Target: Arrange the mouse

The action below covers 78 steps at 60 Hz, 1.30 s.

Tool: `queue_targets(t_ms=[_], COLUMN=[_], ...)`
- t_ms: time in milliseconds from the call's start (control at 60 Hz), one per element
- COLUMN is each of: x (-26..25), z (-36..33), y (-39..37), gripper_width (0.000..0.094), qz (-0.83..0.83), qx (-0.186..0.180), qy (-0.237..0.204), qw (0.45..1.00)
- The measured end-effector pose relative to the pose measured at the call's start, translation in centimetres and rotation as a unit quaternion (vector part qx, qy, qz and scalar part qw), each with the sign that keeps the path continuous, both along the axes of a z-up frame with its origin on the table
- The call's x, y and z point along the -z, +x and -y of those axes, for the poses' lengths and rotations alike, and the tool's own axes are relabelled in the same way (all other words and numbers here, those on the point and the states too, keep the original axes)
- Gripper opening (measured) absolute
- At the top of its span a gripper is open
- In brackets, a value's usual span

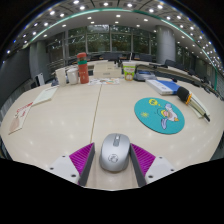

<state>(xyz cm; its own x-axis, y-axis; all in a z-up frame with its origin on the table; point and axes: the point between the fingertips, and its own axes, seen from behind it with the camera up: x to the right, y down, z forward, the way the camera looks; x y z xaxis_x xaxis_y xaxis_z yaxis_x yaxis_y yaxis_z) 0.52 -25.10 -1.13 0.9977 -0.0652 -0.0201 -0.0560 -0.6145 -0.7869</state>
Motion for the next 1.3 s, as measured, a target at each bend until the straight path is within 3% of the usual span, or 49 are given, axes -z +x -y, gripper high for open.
queue_targets(t_ms=[83,483,667,783,867,1017,1233,1300], x=[0.2,-1.0,-10.3,-16.5,-18.1,-13.1,-2.8,-1.1], z=[-0.6,-0.7,-3.5,-7.0,-9.5,-12.9,-14.1,-14.2], y=[0.9,-0.3,1.0,4.9,9.0,16.2,20.2,20.2], gripper_width=[0.0511,0.0364,0.0362,0.036,0.036,0.0359,0.0365,0.0415], qz=[0.024,0.015,-0.002,-0.001,-0.003,0.004,0.01,0.002], qx=[-0.002,-0.061,-0.069,-0.045,-0.017,0.031,0.046,0.046], qy=[0.003,0.003,0.085,0.143,0.155,0.118,0.034,0.016], qw=[1.0,0.998,0.994,0.989,0.988,0.992,0.998,0.999])
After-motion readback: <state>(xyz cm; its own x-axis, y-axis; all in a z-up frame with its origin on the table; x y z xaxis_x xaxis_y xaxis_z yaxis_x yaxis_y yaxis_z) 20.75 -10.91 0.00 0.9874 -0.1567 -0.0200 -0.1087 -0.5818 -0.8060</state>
